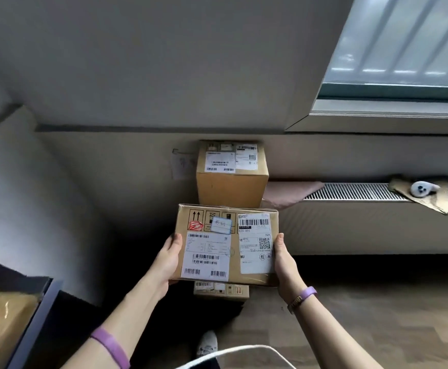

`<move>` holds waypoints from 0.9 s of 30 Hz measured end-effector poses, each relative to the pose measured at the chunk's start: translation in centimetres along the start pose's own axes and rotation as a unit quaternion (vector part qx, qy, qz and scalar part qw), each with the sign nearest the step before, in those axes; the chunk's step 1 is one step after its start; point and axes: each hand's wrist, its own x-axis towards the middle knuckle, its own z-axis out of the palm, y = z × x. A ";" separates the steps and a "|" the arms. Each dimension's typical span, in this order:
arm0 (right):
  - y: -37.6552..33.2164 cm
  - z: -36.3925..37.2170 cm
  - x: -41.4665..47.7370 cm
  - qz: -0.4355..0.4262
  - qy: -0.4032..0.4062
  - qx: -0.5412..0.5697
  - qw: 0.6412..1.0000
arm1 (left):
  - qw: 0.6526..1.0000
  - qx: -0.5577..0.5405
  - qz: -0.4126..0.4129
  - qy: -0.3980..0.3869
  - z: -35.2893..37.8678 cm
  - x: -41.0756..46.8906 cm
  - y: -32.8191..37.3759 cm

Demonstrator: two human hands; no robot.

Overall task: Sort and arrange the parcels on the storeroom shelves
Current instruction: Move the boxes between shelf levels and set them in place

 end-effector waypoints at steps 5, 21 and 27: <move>-1.1 2.1 6.8 0.036 0.021 0.005 0.999 | 0.999 0.022 -0.032 -0.016 0.8 7.5 2.5; -1.5 -1.3 18.0 0.148 0.076 -0.075 0.983 | 0.998 0.010 -0.043 -0.039 7.1 14.3 4.5; -1.9 -0.6 17.1 0.132 0.054 -0.087 0.986 | 0.998 -0.003 -0.068 -0.006 6.3 12.6 5.2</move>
